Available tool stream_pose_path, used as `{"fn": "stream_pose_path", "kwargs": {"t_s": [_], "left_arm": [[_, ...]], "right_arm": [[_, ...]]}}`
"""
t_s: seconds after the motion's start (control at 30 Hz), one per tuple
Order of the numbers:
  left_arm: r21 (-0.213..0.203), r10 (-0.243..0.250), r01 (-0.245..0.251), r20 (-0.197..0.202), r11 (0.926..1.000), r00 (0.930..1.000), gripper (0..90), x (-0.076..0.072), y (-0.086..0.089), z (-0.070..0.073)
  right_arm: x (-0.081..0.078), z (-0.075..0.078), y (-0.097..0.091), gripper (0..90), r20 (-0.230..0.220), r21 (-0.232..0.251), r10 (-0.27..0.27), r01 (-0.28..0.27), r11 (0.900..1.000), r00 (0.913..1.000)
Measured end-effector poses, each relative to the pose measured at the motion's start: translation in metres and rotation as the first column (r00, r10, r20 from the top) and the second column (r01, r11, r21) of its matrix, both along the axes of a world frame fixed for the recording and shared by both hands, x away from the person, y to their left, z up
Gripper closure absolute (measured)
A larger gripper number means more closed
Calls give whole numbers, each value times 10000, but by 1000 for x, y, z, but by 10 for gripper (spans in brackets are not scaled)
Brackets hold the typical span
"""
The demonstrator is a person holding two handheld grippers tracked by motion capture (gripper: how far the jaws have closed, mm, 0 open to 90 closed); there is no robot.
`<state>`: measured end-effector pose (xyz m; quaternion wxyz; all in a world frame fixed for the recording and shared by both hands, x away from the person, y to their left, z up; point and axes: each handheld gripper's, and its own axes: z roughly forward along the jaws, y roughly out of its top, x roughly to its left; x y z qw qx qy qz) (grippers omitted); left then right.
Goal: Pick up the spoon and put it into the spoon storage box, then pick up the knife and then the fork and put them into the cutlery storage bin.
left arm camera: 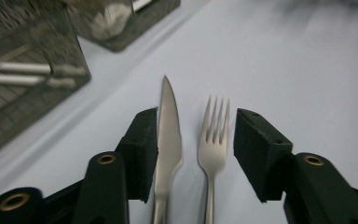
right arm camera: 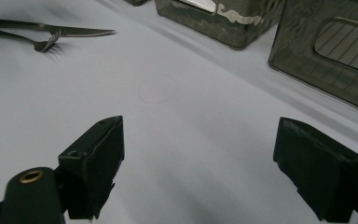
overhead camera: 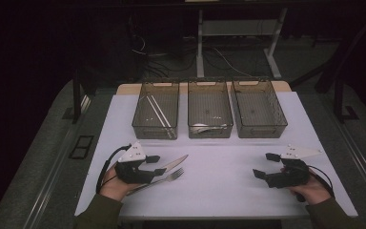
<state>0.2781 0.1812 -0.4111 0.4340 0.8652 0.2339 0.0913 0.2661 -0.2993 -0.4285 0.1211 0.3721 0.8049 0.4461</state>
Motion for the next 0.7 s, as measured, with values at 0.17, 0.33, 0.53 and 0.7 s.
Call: {"fn": "stream_pose_path", "kwargs": {"t_s": [0.17,0.33,0.53,0.7], "left_arm": [[218,25,-19,-253,9998,9997,566,-6,4,-10],[480,-25,52,-548,9988,9985,631,-9,7,-19],[749,-133,202,-910,9970,9958,696,-7,7,-27],[1038,-240,372,-1253,9939,9918,751,-5,4,-34]], "right_arm": [[0,0,0,161,-20,-21,2,-2,10000,10000],[0,0,1,161,-6,-27,17,-17,10000,10000],[1,0,1,161,-29,-13,12,-12,10000,10000],[0,0,1,161,0,-40,28,-28,10000,10000]]}}
